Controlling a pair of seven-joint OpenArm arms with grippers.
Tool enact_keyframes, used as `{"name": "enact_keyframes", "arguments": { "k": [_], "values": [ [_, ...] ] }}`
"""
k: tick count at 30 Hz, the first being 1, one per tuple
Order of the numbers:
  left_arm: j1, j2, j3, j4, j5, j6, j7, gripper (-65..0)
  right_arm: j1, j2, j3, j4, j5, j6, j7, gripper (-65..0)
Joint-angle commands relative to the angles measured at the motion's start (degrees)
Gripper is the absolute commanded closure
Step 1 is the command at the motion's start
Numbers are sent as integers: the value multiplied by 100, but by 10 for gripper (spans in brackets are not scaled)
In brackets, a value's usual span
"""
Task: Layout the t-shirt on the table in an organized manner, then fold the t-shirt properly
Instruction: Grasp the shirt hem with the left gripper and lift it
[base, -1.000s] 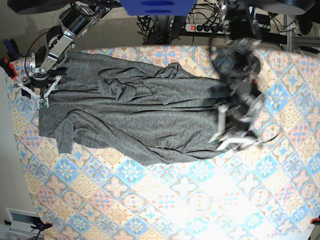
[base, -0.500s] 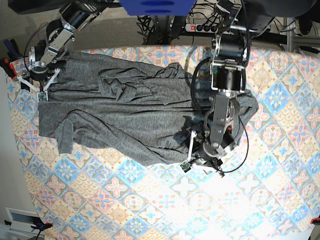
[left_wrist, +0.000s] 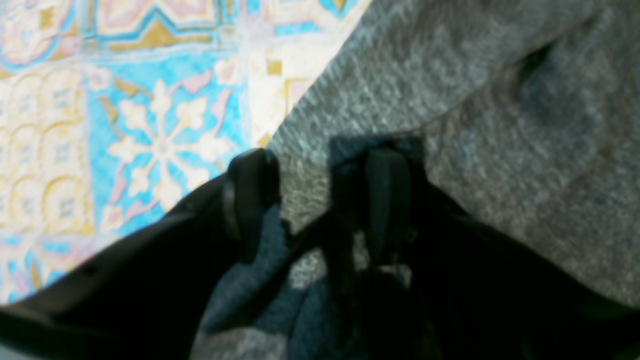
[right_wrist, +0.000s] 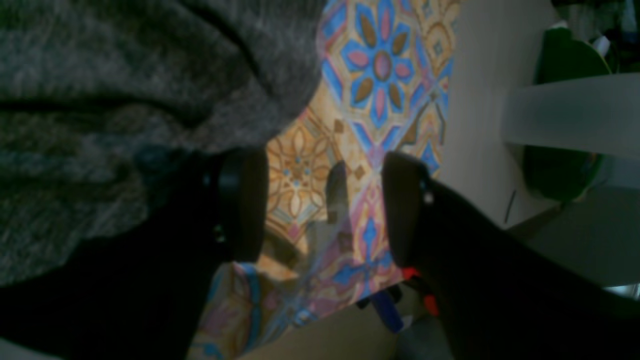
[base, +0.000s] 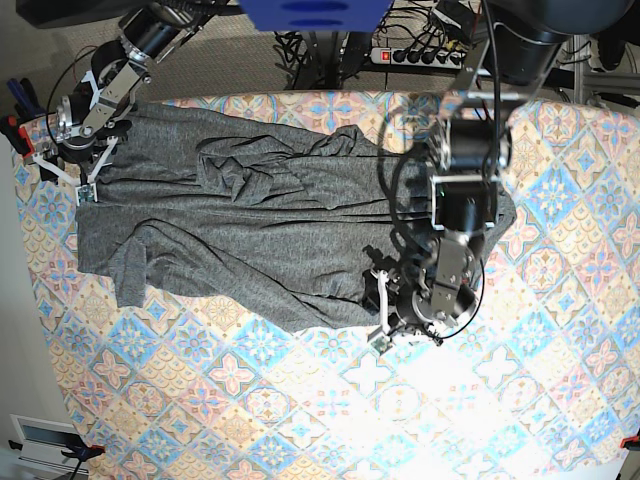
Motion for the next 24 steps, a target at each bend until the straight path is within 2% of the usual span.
{"name": "enact_keyframes", "arguments": {
  "k": [1,6,8,10,14,16,24],
  "values": [
    [-225,18,16,-275,7,16,-134,-309,52,75,16,124,-27,-90,76,-349],
    [-524,-105,7,-1366,7,16,-881,-302,52,75,157,326,-27,-90,85,-349],
    [-533,-175,16,-1577,7,16,-1145,-272,61,75,280,414,-27,-90,93,-349],
    [-594,-202,16,-1664,16,16,-1241,-211,61,75,289,520,-27,-90,93,-349],
    [-630,-211,-28,-1629,-2,16,-1241,-47,61,75,289,599,-27,-90,93,-349],
    [-630,-263,-28,-1620,7,16,-1241,-47,61,75,289,599,-36,-90,102,-349],
    [-612,-852,-142,-1620,-116,16,-1277,-50,61,75,289,599,-27,-90,102,-349]
  ]
}}
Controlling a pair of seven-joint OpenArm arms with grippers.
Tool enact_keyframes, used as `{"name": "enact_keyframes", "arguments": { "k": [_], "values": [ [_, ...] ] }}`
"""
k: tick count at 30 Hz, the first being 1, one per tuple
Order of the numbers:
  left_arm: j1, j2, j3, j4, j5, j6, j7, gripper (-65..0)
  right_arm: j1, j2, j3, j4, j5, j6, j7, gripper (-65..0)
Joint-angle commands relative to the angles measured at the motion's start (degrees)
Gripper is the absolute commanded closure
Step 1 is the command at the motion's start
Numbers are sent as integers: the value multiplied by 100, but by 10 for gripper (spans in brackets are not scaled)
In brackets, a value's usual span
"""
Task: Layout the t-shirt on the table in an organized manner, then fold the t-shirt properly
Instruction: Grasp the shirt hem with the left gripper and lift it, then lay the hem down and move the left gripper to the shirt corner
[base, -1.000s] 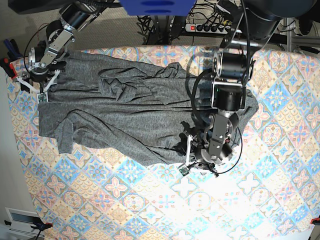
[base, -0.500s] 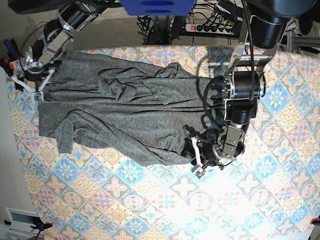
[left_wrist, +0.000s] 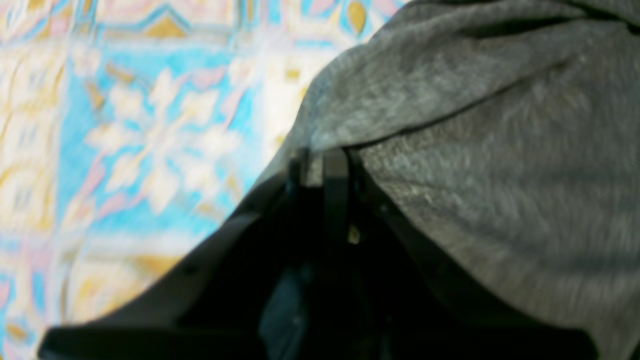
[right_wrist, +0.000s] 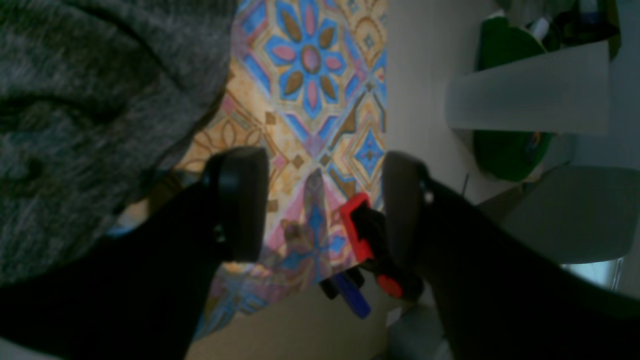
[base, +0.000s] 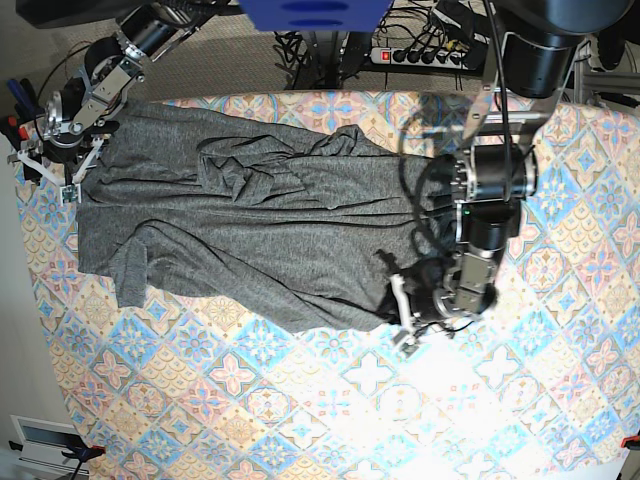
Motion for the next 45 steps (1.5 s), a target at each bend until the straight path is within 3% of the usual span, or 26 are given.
{"name": "enact_keyframes", "arguments": {
  "k": [1,7,13,18,21,25,31,39,43,45],
  "values": [
    [-105,-160,-95,25,63,167,236,-50,54,86,9,135,1,-72,83,-349],
    [-122,-547,-411,-19,-183,853,-169,-52,54,86,9,135,1,-72,83,-349],
    [-114,-555,-728,-19,-183,1381,-195,-54,36,86,9,135,1,-72,83,-349],
    [-122,-520,-763,17,-183,1530,-195,-70,-139,86,0,135,19,-72,91,-349],
    [-131,-511,-781,25,-192,1556,-195,-107,-157,86,0,135,28,-72,91,-349],
    [-140,-503,-745,25,-175,1855,-195,-158,-157,86,0,135,28,-72,91,-349],
    [-87,-344,-728,25,-122,1847,-142,-244,-148,86,-17,135,19,-72,91,-349],
    [-87,-151,-772,148,-183,1847,-142,-263,-113,86,-61,135,212,-63,346,-349],
    [335,60,-728,1159,-148,1820,-142,-263,-157,77,-492,179,239,-63,724,-349],
    [783,253,-710,2399,-122,1504,-142,-265,-201,-29,-720,188,239,-63,742,-349]
  ]
}}
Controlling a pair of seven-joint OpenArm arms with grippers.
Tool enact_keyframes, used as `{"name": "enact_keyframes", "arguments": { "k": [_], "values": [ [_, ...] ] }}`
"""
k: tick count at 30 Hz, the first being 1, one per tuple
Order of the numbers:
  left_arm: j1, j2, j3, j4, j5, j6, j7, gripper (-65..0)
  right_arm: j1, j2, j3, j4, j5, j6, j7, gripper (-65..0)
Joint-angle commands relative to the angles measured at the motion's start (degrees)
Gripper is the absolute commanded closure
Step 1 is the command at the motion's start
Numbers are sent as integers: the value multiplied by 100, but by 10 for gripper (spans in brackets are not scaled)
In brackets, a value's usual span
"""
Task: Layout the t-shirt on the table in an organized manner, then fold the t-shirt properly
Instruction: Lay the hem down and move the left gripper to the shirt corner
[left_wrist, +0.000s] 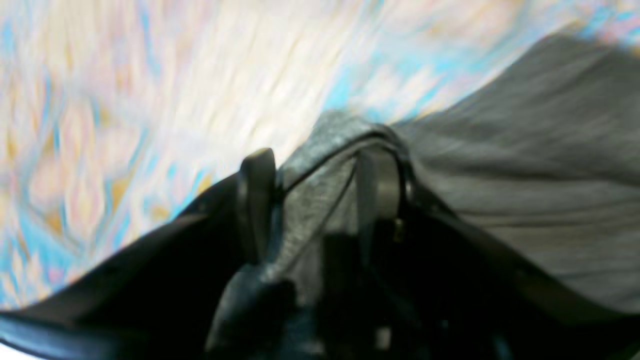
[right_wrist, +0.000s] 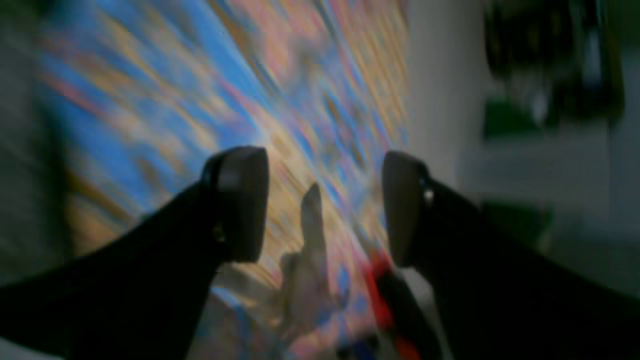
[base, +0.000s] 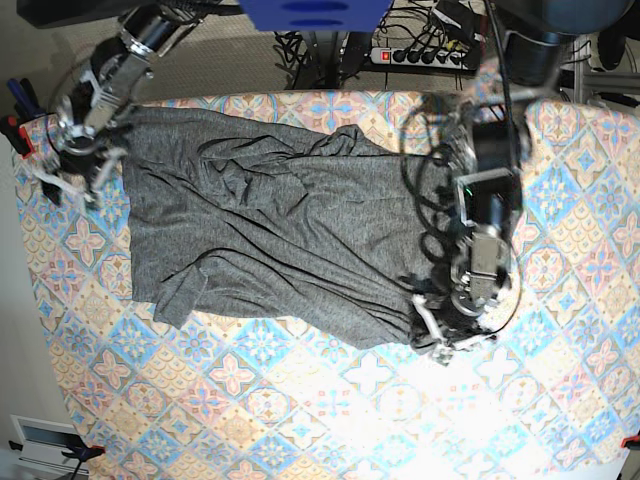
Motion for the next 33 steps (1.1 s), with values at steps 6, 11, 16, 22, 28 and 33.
{"name": "enact_keyframes", "arguments": {
  "k": [6,11,16,22,28,33],
  "values": [
    [1131,339,444,3758,-100,-706,1047,-266,22,-264,-45,140,11,-87,82,-349],
    [2186,312,523,5754,-83,-1282,1821,-266,22,-299,-54,131,11,-79,82,-349],
    [3355,31,374,6906,-74,-1282,1909,-267,-22,-299,-54,114,20,-70,47,-349],
    [4674,-207,-136,7644,-91,-1282,1891,-267,-22,-537,-2,158,55,880,38,-349],
    [5615,-233,-567,7908,-83,-1282,1873,-267,-154,-658,-10,562,46,937,-15,-349],
    [5975,-250,-971,7917,-83,-1282,1873,-267,-171,-658,-37,668,46,937,-692,-349]
  ]
}}
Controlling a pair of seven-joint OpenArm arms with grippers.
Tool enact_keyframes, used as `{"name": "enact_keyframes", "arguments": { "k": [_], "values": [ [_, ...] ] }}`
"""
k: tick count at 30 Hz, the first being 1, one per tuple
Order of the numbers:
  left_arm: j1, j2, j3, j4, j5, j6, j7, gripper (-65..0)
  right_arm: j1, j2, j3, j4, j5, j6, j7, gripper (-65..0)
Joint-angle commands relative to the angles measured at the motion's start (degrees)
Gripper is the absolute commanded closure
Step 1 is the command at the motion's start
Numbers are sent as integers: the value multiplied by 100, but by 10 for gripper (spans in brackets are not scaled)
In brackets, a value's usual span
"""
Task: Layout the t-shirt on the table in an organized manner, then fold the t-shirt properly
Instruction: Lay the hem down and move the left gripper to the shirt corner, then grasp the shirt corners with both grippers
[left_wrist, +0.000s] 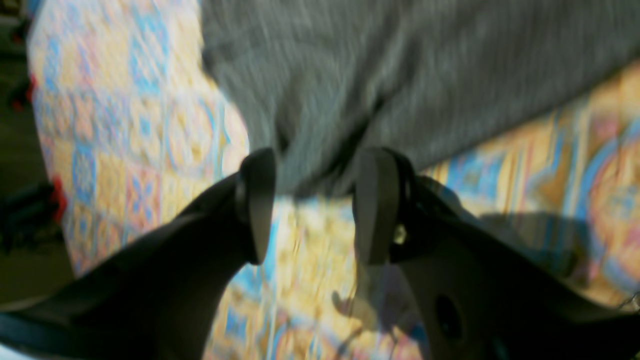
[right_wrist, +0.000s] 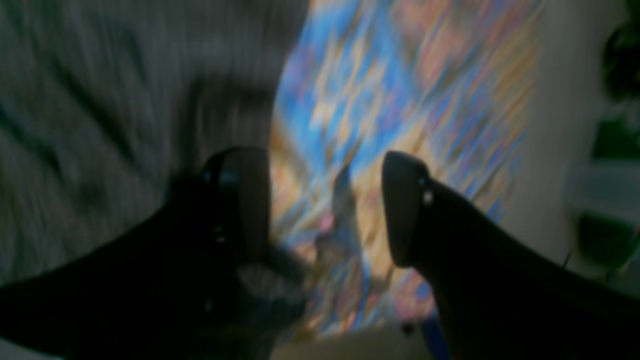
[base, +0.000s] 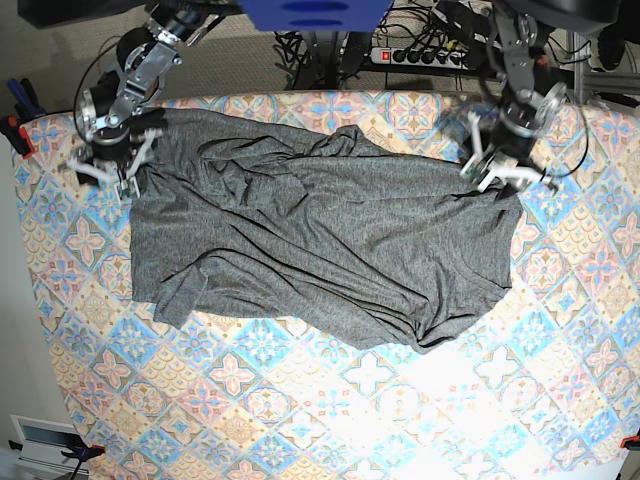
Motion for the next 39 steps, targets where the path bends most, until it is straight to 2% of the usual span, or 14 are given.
{"name": "enact_keyframes", "arguments": {
  "k": [1,4,8,12,17,20,24,28,32,34,39],
  "values": [
    [2,-60,-51,118,-48,106,-98,-267,65,54,-2,123,71,-73,49,-349],
    [187,-69,-51,127,172,106,-107,-267,65,54,33,132,79,-73,-197,-349],
    [160,-25,-42,109,480,106,-107,-267,65,54,33,387,53,-73,-839,-349],
    [151,-25,-34,101,471,106,-107,-267,56,54,-19,959,35,-73,-1824,-349],
    [143,1,-7,92,462,106,-107,-267,-58,54,-134,1134,35,-73,-2501,-349],
    [134,142,28,83,506,106,-107,-267,-67,54,-125,1117,88,-73,-2835,-349],
    [55,203,45,4,506,106,-107,-267,-94,54,-142,1108,299,-73,-3327,-349],
    [-51,221,45,-31,506,106,-98,-267,-102,54,-195,1108,343,-73,-3415,-349],
    [-60,221,265,-40,515,106,-98,-267,-58,54,-626,1117,352,-73,-3459,-349],
    [-60,221,380,-40,515,106,-89,-267,-41,54,-872,1126,352,-73,-3670,-349],
    [-60,221,485,-40,524,106,-80,-267,381,54,-1584,1117,317,-73,-5129,-349]
  ]
}}
